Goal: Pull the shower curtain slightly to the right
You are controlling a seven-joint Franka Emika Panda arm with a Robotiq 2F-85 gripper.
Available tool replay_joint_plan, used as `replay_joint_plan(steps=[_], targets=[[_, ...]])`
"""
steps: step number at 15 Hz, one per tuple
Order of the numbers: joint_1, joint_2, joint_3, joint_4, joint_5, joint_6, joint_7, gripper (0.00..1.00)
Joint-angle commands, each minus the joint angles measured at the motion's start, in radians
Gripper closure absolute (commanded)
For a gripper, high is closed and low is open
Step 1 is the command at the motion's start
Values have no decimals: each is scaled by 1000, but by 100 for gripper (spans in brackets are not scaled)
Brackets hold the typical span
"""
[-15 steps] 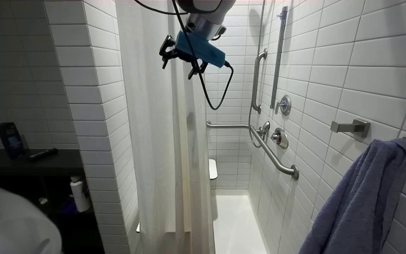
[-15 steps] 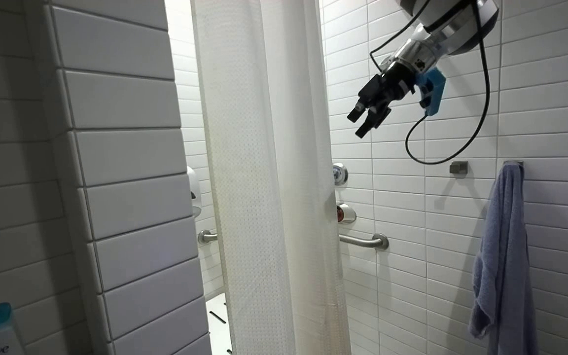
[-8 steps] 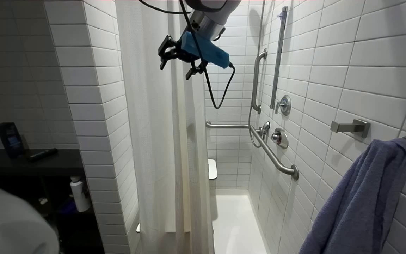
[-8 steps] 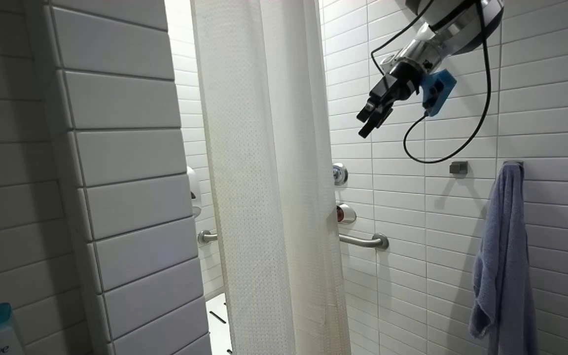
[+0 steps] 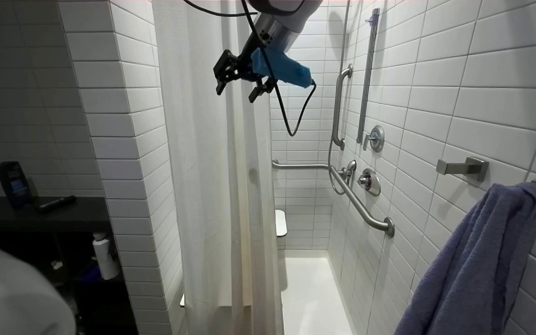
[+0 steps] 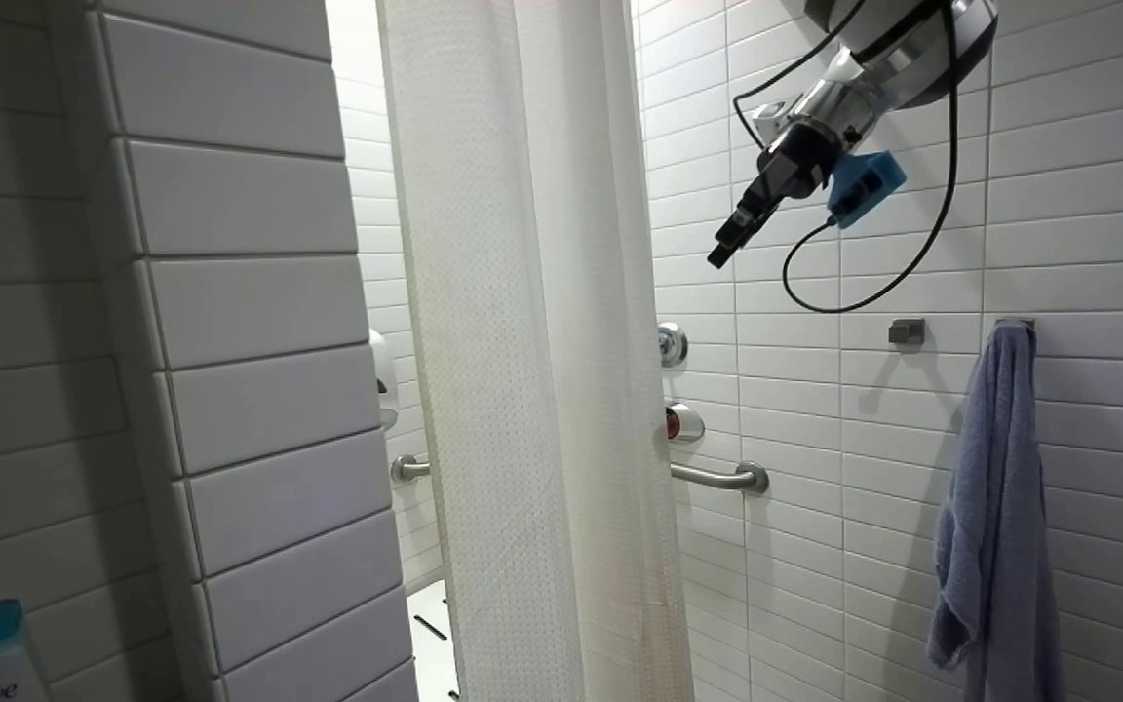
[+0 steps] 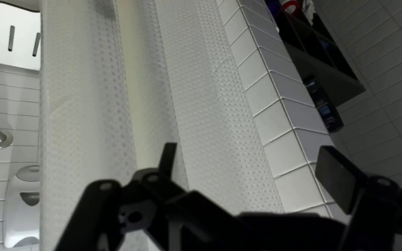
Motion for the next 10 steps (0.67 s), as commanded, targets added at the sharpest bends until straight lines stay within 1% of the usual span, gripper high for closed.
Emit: replay_joint_plan(steps=[1,3,7,10], targets=[[-10,20,4,19,29,29,-88,0],[-11,24,14,14,46,78,-91,0],[-10,42,18,20,71,82,-89,0],[-11,41,20,13,91,93,-112,0]])
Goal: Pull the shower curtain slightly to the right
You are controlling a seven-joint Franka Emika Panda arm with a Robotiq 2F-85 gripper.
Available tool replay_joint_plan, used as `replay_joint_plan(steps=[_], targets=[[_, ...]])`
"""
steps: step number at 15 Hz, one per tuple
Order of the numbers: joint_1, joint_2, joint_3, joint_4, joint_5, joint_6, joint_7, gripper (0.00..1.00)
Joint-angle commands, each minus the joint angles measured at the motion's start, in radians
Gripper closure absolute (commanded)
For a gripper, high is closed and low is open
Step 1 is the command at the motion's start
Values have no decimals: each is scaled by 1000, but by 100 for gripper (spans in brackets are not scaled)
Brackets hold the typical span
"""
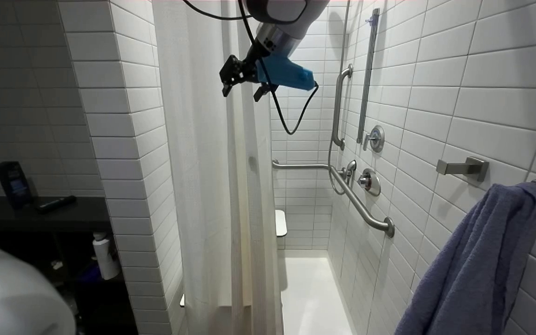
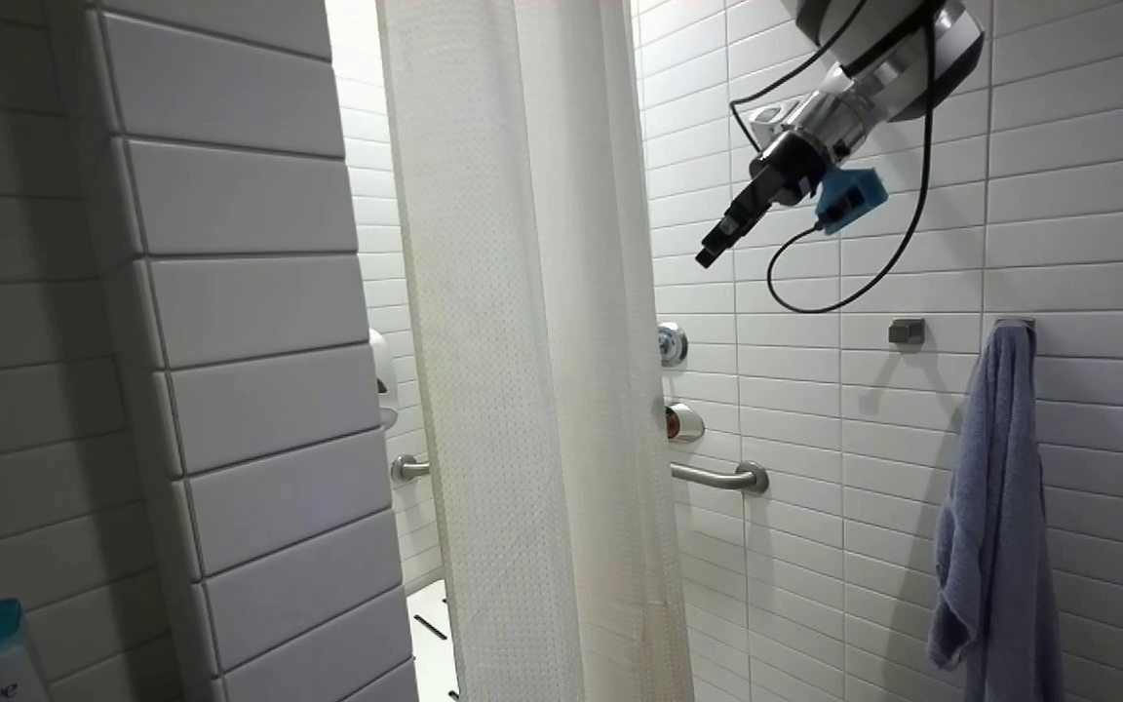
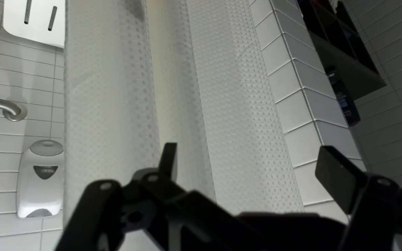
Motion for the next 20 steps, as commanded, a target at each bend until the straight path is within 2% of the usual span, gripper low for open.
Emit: replay_joint_plan(steps=[1,5,15,20], targets=[[-7,11,11,11,36,17,-46,0],[-9,13,13,10,81,35,-105,0],[-17,7,13,1,65,16,-81,0],[-7,11,7,-7,151,88,-371,0]])
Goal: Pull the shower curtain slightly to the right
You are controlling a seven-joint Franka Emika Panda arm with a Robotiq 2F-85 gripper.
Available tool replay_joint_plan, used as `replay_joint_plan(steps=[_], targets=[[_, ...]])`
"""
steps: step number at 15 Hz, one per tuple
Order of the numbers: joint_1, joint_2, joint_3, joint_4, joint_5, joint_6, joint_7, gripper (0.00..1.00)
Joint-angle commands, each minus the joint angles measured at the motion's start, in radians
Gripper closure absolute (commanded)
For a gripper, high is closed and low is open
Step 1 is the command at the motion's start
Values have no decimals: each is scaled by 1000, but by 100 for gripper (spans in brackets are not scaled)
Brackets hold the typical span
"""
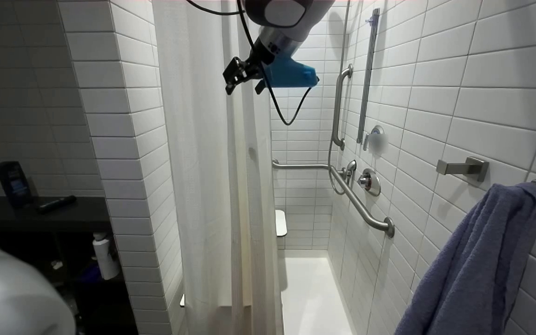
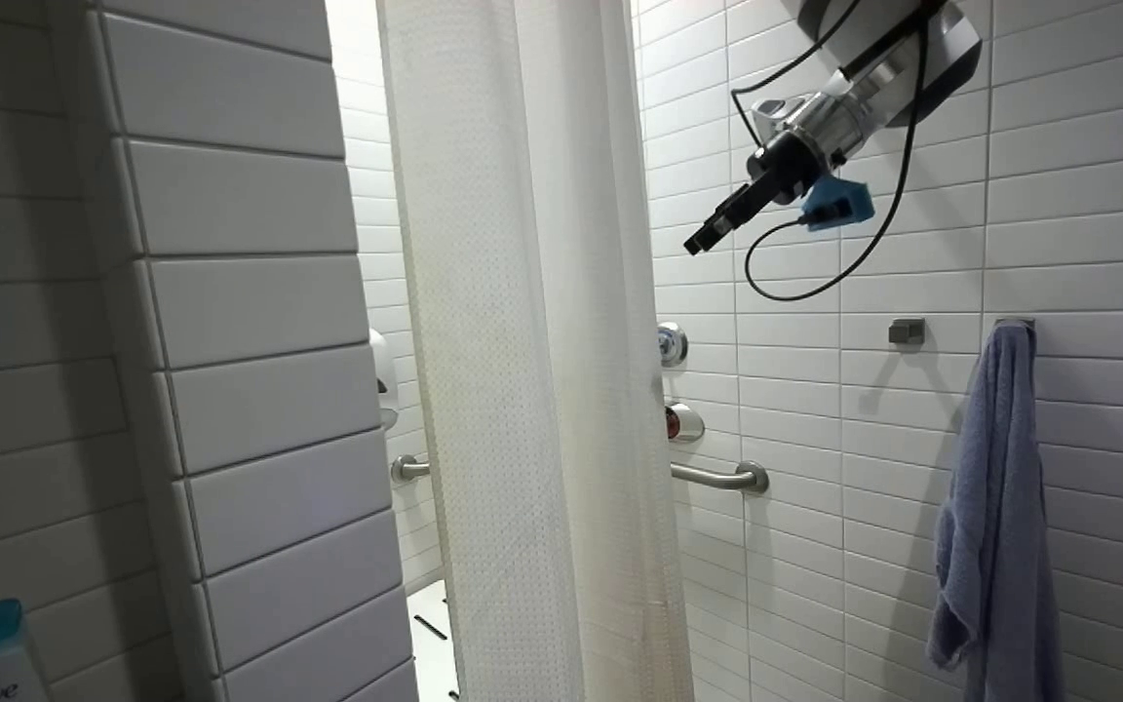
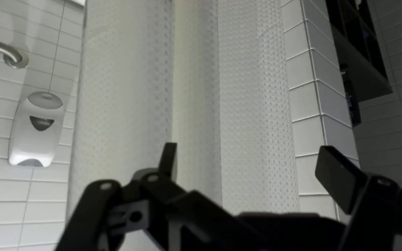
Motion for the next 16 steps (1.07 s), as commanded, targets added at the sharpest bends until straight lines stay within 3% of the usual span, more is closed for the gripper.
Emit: replay_joint_plan(steps=[1,8,11,16], targets=[[-5,8,6,0,68,39,-216,0],[-14,46,6,15,176,22,-575,0],[-19,50,11,6,231,21,-584,0],[-25,48,16,-6,263,-32,-476,0]])
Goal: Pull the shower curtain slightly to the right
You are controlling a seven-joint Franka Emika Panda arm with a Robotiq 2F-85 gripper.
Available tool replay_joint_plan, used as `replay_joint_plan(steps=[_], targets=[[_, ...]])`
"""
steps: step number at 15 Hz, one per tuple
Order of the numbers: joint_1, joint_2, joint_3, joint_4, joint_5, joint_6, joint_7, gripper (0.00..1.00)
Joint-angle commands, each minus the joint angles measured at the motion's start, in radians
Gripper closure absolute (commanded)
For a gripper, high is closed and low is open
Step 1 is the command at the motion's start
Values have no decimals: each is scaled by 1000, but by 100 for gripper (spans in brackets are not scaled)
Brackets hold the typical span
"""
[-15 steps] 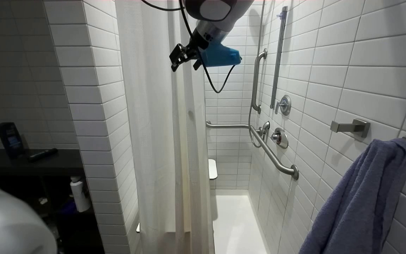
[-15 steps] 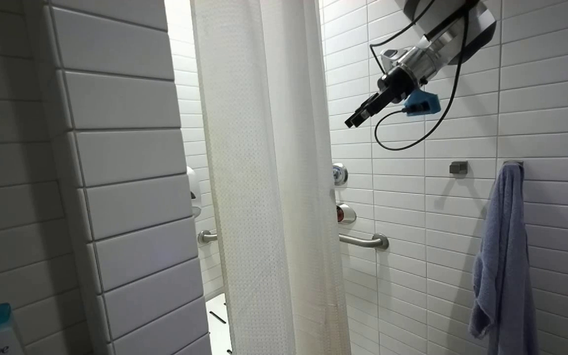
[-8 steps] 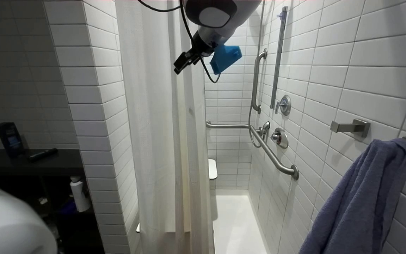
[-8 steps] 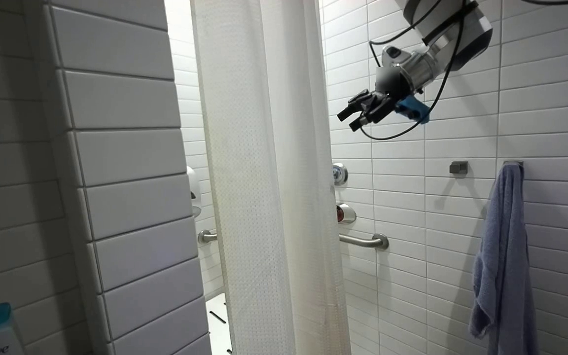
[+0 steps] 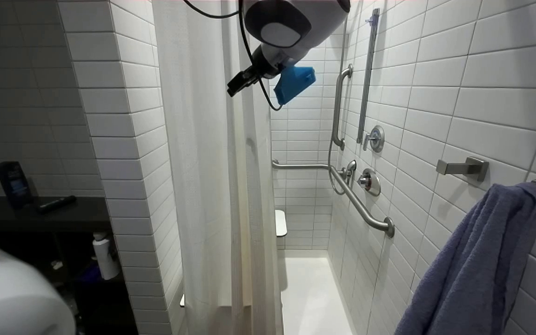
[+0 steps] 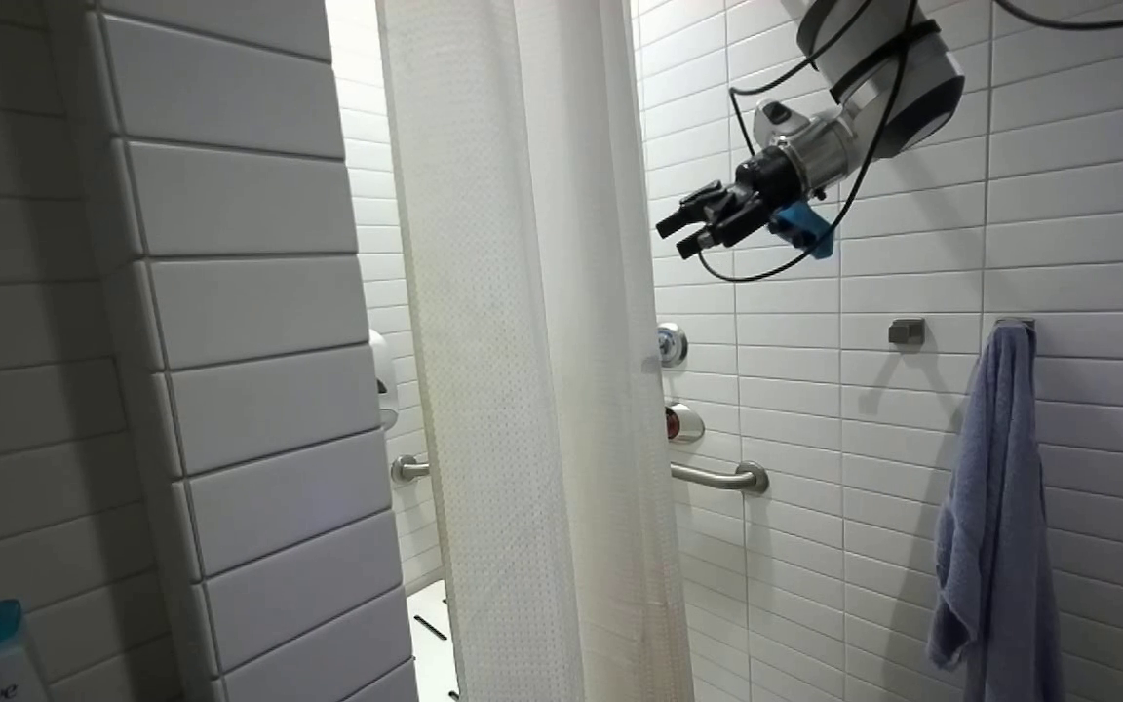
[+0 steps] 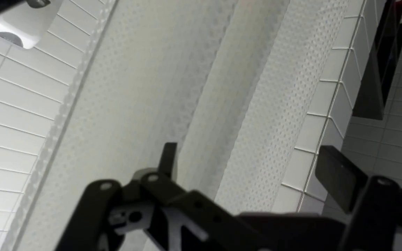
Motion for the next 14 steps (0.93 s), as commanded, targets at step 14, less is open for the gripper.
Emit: replay_joint_plan(steps=[14], targets=[[-32,-13,26,-9,13,-34,333,0]])
